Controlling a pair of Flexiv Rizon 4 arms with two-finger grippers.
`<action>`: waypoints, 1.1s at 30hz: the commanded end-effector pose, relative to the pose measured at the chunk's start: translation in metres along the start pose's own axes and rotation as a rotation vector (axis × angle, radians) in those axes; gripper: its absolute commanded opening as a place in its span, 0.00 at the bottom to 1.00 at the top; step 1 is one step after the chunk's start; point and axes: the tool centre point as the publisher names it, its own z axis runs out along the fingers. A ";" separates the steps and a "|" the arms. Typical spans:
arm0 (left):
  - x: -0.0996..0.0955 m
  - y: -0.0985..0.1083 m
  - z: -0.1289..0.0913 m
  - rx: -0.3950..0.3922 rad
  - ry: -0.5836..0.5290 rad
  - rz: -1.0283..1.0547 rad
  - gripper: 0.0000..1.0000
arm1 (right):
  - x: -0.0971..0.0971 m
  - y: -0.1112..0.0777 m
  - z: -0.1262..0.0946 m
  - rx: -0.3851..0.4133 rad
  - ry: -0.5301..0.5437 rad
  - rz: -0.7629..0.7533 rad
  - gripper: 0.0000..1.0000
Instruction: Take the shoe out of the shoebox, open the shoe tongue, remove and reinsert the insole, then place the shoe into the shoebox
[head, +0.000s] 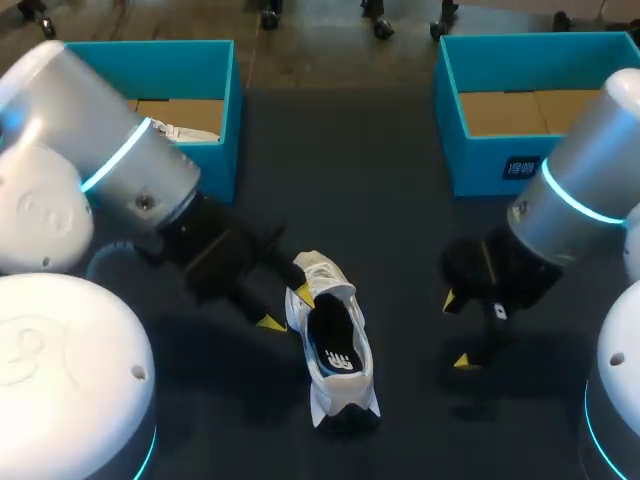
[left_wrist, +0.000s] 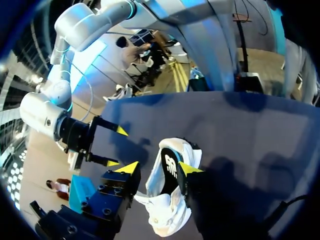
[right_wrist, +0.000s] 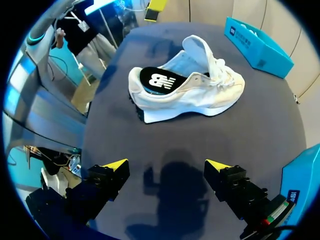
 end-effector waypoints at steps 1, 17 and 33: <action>-0.010 0.000 -0.013 0.003 0.331 0.014 0.52 | 0.005 -0.005 -0.007 -0.008 -0.006 -0.002 1.00; -0.008 0.010 -0.020 -0.018 0.707 0.085 0.00 | 0.005 -0.005 -0.007 -0.008 -0.006 -0.002 1.00; -0.013 0.010 -0.002 -0.007 0.744 0.168 0.00 | 0.005 -0.005 -0.007 -0.008 -0.006 -0.002 1.00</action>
